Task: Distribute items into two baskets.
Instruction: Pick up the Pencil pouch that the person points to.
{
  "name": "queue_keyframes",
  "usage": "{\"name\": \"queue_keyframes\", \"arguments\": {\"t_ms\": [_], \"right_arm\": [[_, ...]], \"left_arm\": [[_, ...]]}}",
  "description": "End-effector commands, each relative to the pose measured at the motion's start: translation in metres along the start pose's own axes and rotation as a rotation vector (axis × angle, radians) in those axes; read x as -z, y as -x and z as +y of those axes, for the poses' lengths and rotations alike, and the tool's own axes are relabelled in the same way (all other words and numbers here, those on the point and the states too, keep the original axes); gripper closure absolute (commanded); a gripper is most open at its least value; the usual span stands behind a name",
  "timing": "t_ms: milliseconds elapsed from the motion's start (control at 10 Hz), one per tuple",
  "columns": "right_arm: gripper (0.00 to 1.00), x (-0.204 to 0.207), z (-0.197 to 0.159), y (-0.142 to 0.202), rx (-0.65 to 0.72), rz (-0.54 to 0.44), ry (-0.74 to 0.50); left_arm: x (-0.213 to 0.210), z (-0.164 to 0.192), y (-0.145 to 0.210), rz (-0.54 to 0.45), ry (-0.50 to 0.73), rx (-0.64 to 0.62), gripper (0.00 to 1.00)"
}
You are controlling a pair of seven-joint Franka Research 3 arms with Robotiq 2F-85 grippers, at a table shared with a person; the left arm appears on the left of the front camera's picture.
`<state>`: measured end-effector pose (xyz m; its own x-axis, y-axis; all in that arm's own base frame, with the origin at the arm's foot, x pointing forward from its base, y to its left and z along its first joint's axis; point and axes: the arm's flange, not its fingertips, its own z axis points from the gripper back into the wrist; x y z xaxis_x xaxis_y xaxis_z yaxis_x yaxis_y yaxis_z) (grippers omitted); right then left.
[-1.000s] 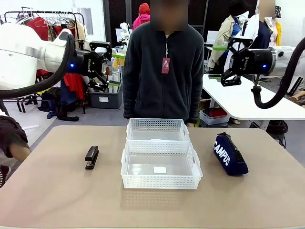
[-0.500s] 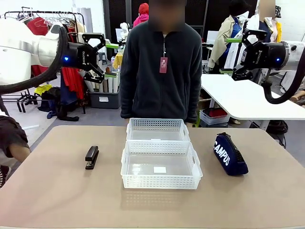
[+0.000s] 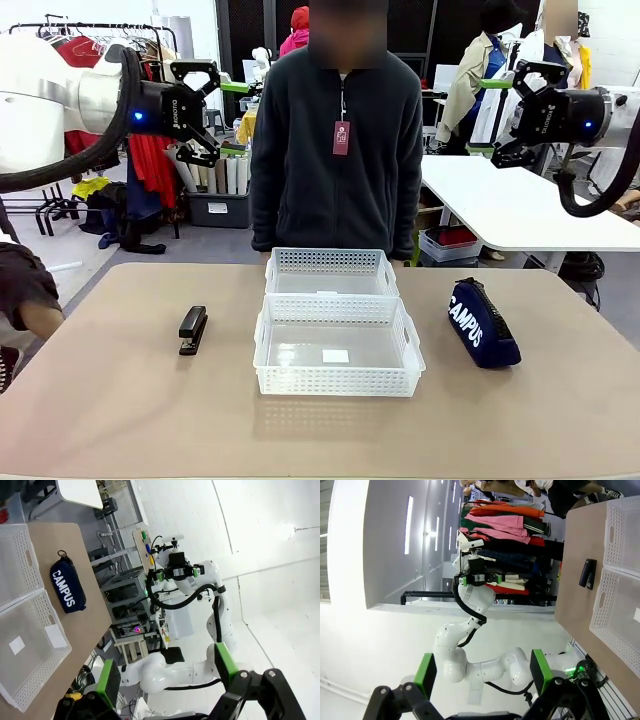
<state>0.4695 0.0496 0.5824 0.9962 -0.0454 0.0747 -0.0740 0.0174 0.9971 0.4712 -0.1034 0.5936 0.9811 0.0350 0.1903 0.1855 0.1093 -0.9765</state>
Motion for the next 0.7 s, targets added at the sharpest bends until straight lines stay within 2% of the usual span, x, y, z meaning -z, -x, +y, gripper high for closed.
{"name": "queue_keyframes", "arguments": {"t_ms": [0,600], "right_arm": [[0.00,0.0001,-0.0015,0.0007,0.005,0.000,0.000],[0.00,0.0001,-0.0015,0.0007,0.005,0.000,0.000]], "left_arm": [[-0.0015,-0.0015,-0.0003,-0.009,-0.003,0.003,0.00],[-0.0015,-0.0015,-0.0003,-0.009,-0.003,0.003,0.00]]}}
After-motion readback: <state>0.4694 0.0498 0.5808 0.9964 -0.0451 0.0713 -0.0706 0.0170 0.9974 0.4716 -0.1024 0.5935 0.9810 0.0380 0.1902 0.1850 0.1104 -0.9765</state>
